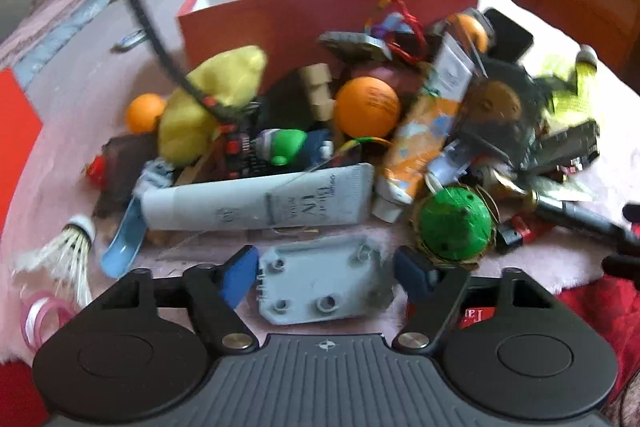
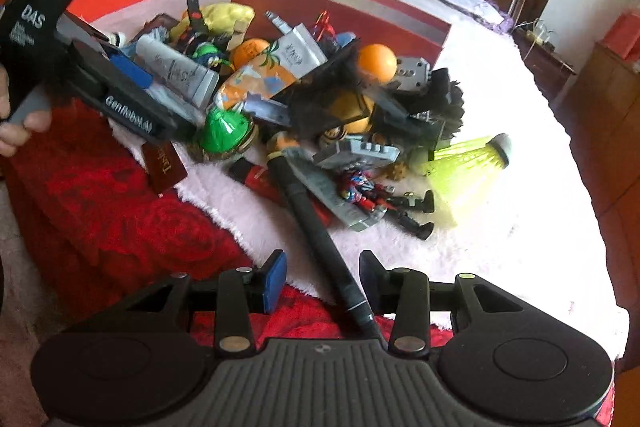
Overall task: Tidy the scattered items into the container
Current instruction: 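Grasp the grey lego plate with the left tool while the right tool reaches the black marker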
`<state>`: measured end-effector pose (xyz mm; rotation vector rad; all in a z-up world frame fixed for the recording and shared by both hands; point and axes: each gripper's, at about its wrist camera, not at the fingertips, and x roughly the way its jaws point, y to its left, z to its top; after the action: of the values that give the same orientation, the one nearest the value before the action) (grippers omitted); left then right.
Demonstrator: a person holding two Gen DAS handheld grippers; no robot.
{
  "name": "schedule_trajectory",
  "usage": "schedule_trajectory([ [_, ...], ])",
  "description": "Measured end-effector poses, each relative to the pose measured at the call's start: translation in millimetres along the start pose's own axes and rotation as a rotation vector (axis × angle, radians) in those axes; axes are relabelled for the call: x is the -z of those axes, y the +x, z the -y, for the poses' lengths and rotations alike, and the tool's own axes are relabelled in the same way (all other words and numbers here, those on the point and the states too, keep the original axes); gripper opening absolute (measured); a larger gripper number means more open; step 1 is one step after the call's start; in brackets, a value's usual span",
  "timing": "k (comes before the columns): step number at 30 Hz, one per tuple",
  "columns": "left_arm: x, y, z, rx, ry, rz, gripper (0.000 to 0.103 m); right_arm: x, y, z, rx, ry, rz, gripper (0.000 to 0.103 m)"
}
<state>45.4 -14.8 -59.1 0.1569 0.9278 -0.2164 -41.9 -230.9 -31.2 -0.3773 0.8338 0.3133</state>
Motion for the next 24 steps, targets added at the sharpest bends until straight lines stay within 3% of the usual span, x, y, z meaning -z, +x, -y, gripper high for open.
schedule_trajectory([
  [2, 2, -4, -6, -0.020, -0.015, -0.004, 0.070, 0, 3, -1, -0.004, -0.008, -0.006, 0.043],
  [5, 9, -11, -15, -0.037, -0.036, -0.007, 0.070, 0, 3, -1, -0.020, -0.032, -0.003, 0.032],
  [7, 14, -14, -22, -0.043, -0.054, -0.013, 0.070, 0, 1, -2, -0.029, -0.086, -0.001, 0.016],
  [10, 19, -22, -30, -0.040, -0.083, -0.025, 0.070, 0, -1, -3, -0.022, -0.180, -0.013, 0.014],
  [13, 23, -26, -32, -0.024, -0.099, -0.038, 0.070, 0, 2, -2, 0.074, -0.245, -0.020, 0.014],
  [17, 26, -30, -29, -0.025, -0.078, -0.035, 0.070, -5, 2, 5, 0.188, -0.180, 0.002, 0.024],
  [18, 26, -32, -28, -0.023, -0.073, -0.032, 0.071, -6, 1, 6, 0.208, -0.141, 0.010, 0.032],
  [19, 26, -33, -29, -0.012, -0.072, -0.027, 0.073, -7, 0, 9, 0.228, -0.079, 0.008, 0.044],
  [21, 28, -36, -29, 0.010, -0.072, -0.016, 0.075, -8, -3, 14, 0.265, 0.051, 0.001, 0.050],
  [24, 31, -40, -29, 0.023, -0.065, -0.010, 0.077, -2, -6, 30, 0.202, 0.324, -0.045, 0.058],
])
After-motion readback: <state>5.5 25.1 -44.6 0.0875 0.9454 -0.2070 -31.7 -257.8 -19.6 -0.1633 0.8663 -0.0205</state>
